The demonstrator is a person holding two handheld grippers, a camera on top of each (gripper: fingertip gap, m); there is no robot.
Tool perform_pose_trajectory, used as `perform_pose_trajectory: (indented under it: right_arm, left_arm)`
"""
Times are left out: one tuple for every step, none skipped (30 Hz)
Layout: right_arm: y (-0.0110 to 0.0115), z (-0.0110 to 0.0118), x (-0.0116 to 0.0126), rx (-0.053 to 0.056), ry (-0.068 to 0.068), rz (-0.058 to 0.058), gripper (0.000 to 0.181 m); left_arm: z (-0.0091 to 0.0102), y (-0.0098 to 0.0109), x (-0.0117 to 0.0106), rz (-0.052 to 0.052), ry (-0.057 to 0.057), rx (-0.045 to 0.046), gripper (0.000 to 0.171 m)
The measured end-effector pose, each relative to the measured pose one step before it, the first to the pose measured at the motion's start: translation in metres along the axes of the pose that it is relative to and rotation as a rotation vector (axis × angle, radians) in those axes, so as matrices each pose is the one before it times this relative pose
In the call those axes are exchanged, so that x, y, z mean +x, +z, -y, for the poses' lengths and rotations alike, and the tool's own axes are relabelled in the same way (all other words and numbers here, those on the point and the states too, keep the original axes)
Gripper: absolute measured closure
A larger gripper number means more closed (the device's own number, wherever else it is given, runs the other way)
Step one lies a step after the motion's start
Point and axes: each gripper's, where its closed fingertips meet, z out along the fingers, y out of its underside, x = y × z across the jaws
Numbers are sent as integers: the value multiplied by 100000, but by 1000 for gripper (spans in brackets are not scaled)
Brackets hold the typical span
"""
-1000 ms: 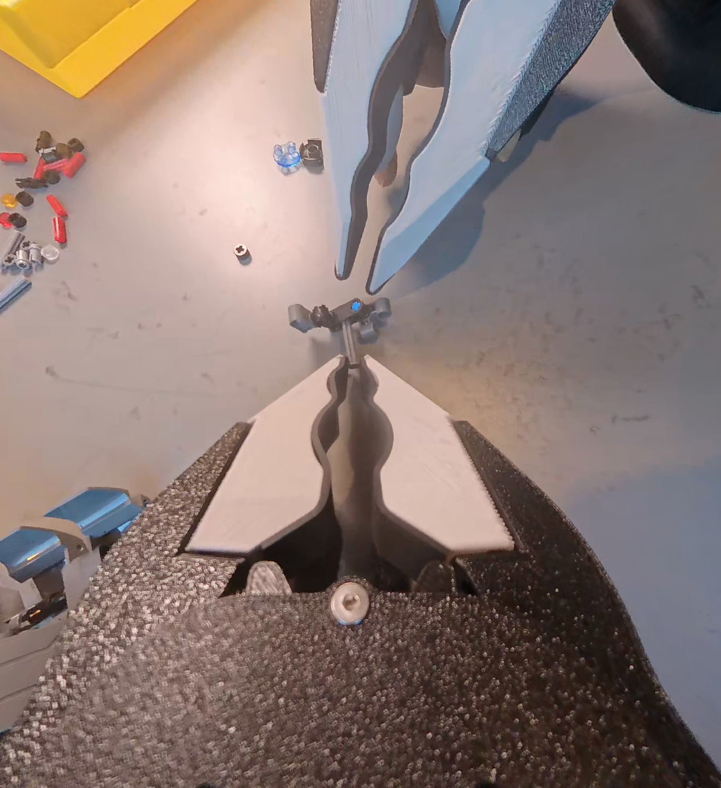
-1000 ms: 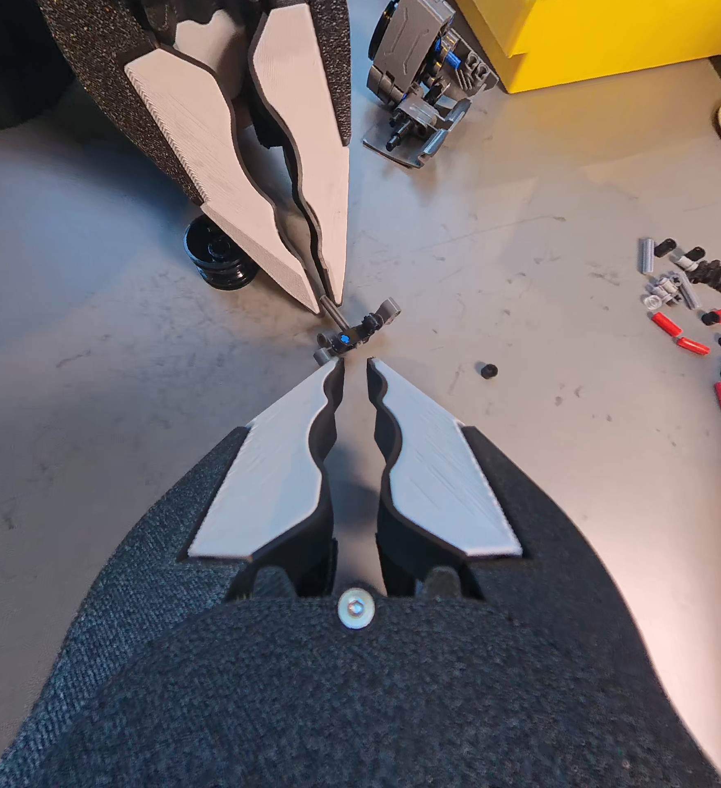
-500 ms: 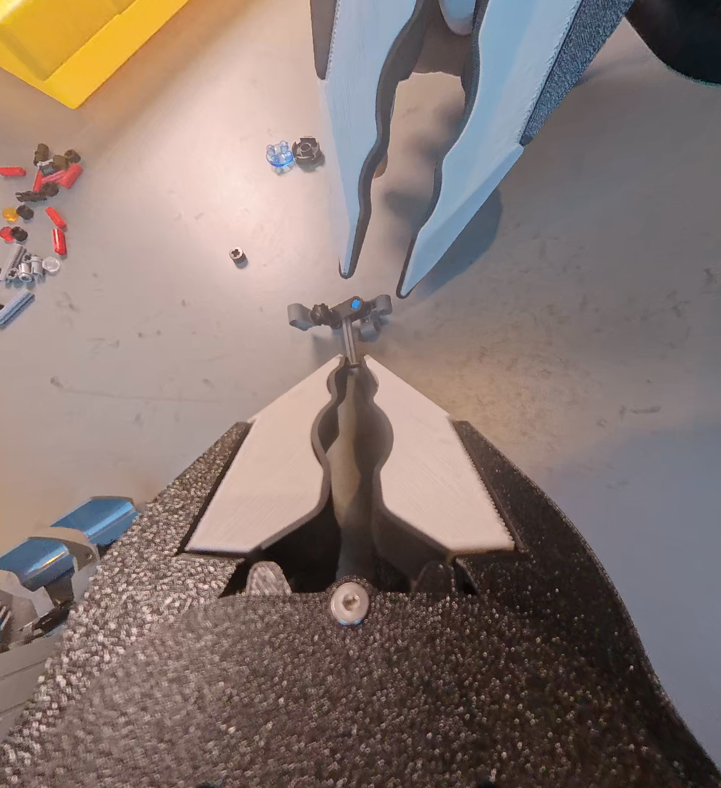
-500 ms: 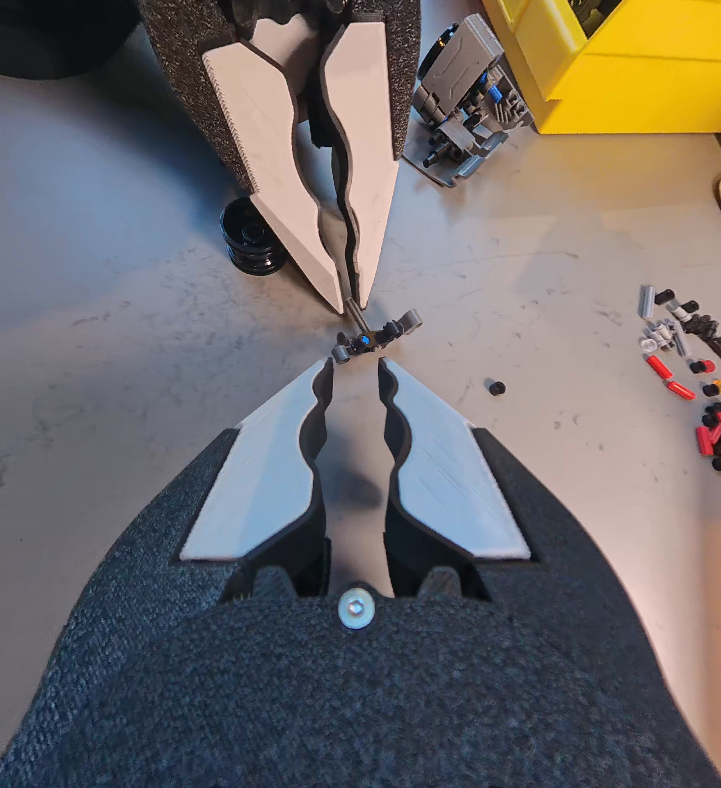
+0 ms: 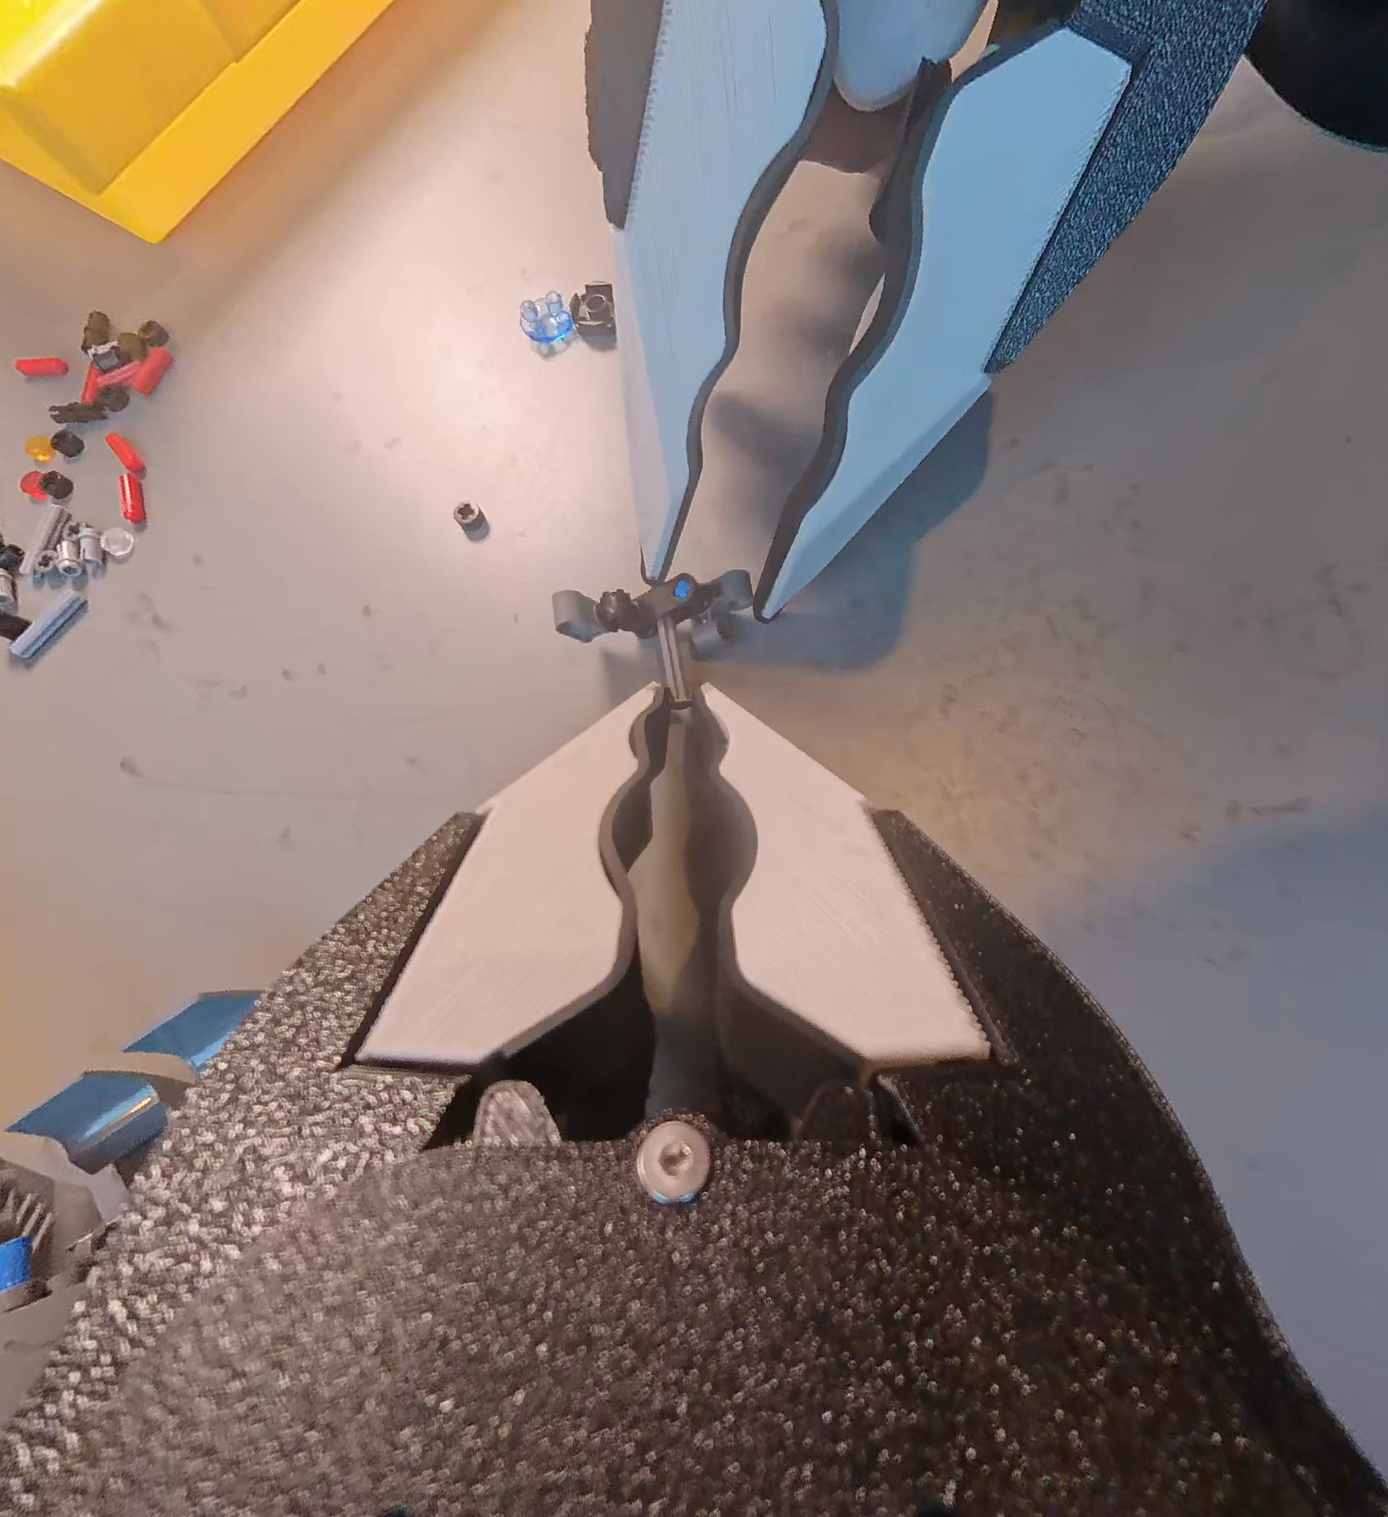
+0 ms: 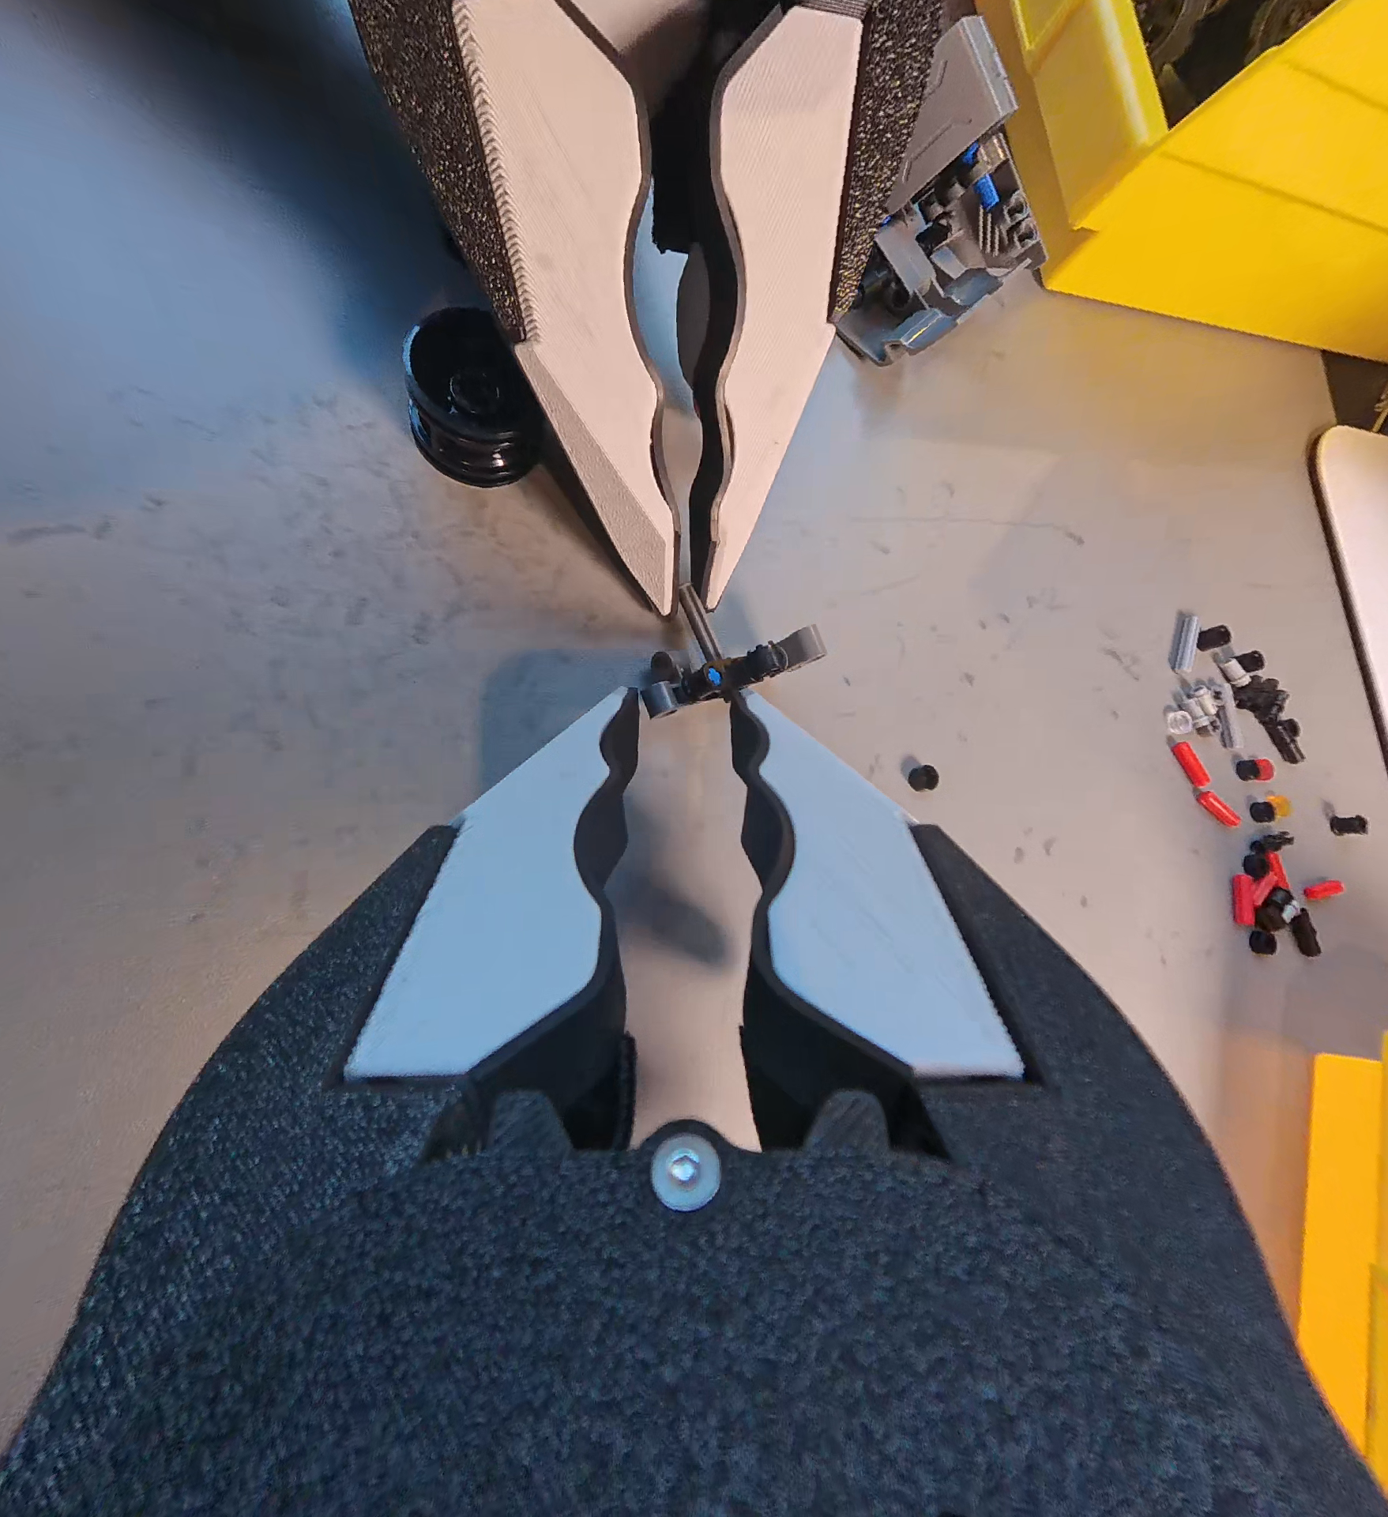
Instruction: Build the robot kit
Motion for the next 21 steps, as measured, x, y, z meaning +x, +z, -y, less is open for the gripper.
perform_pose_trajectory:
  right_arm:
    - [7,-10,15,133,-261,-36,159]
    - [-12,-10,3,158,-225,-9,159]
    - [-10,2,2,204,-107,52,160]
    - [-10,4,-31,293,-191,182,160]
    - [-23,3,-32,272,-440,125,160]
    - [-26,29,-90,440,-842,284,160]
    - [-35,25,-81,395,-973,190,160]
    - [-21,1,-37,316,-981,-76,160]
    - [-32,9,-41,280,-802,5,160]
    - [-46,-10,-61,260,-606,298,160]
    - [-40,-3,-55,280,-382,347,160]
    - [-47,-15,-65,306,-402,325,160]
    - [-51,6,-69,435,-373,325,160]
    - [-47,-36,-43,337,-81,315,160]
    - [-40,-21,-31,428,352,396,160]
    - [-28,-22,-41,477,705,533,160]
    - [-19,-34,-2,205,483,194,160]
    - [-21,-30,8,-90,212,83,160]
    - [-30,-10,-17,-135,-41,156,160]
    - [-30,23,4,-4,-217,-35,159]
    - [-39,36,47,211,39,-141,159]
  left_arm:
    - [11,6,10,-71,294,31,167]
    - [12,12,29,-117,534,63,167]
    - [30,0,79,-349,874,175,167]
    - [46,-7,137,-608,1366,296,167]
    - [7,-6,52,-140,1394,157,167]
    - [-31,3,57,-382,916,-102,167]
    - [-13,-12,80,-662,627,60,167]
    - [16,-20,25,-439,540,266,167]
    - [11,-7,-26,-137,232,130,167]
    - [-13,14,-15,-116,59,-71,167]
    - [-2,19,-7,-164,328,-53,167]
    - [15,-4,13,-182,500,181,167]
    - [8,-4,-10,-190,9,83,167]
    - [24,-1,3,-314,-264,144,167]
    - [41,-9,17,-299,-200,214,167]
    - [9,-2,-12,-41,-165,49,167]
    - [-35,11,-14,53,-79,-196,167]
    - [-36,-3,-21,253,149,-147,167]
    - [-4,-22,-22,293,275,93,167]
    - [8,-44,-27,323,166,184,167]
    - [-29,-35,-50,339,0,31,165]
